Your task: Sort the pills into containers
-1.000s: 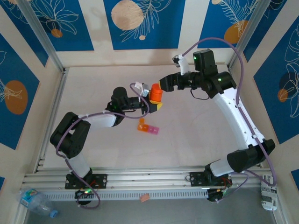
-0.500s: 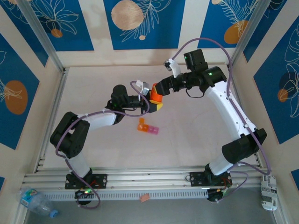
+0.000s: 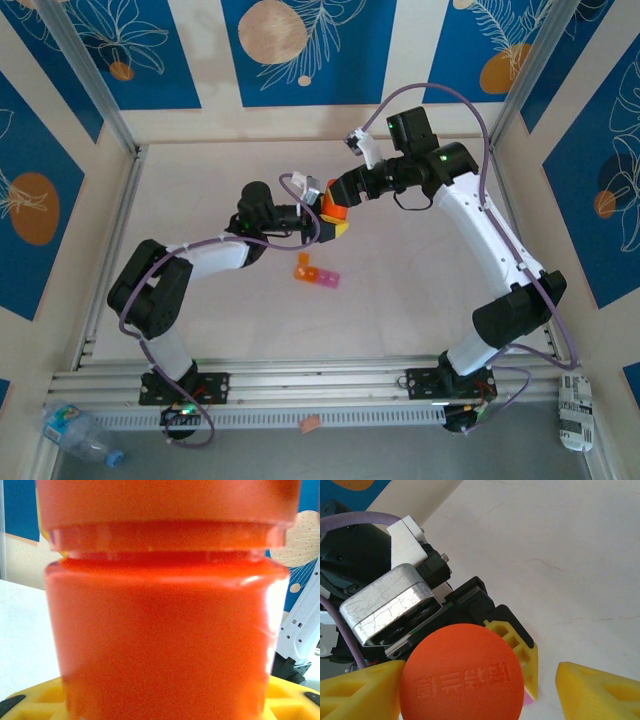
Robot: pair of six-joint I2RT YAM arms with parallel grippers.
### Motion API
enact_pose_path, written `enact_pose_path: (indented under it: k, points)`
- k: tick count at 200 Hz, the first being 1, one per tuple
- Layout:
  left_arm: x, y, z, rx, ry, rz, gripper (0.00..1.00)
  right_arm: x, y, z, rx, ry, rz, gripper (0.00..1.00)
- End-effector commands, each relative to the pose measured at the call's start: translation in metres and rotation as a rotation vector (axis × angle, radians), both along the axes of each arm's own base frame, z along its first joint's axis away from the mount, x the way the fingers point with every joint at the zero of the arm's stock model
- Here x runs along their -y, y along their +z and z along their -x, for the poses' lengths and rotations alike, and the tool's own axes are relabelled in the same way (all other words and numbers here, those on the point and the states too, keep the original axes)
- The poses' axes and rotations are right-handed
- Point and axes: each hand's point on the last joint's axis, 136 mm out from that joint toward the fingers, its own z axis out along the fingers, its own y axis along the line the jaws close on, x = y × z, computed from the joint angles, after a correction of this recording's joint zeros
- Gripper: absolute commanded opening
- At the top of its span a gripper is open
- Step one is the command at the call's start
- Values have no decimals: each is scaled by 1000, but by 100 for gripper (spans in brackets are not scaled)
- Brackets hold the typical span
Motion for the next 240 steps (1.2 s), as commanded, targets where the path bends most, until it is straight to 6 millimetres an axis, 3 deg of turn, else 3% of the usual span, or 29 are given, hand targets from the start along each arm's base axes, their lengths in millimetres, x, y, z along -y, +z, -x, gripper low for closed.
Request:
enact_pose_path:
  k: [1, 38, 99, 136, 196, 240]
  points:
    - [1, 13, -3, 28, -25, 24, 0, -6, 13, 5, 9, 28, -36, 79]
    - [2, 12, -3, 23, -26, 25, 0, -7, 16, 6, 6, 29, -47, 75]
    - [2, 16, -3, 28, -26, 30, 0, -9, -1, 9, -36, 31, -26, 49]
    - [1, 19, -8, 50, 22, 17, 0, -6, -23, 9, -71, -40, 8, 38]
    - [-14, 42, -28, 196, 292, 42, 0, 0, -79, 6, -104, -351, 56, 35]
    - [-8, 43, -27, 226, 306, 41, 0, -13, -94, 9, -118, -379, 48, 37]
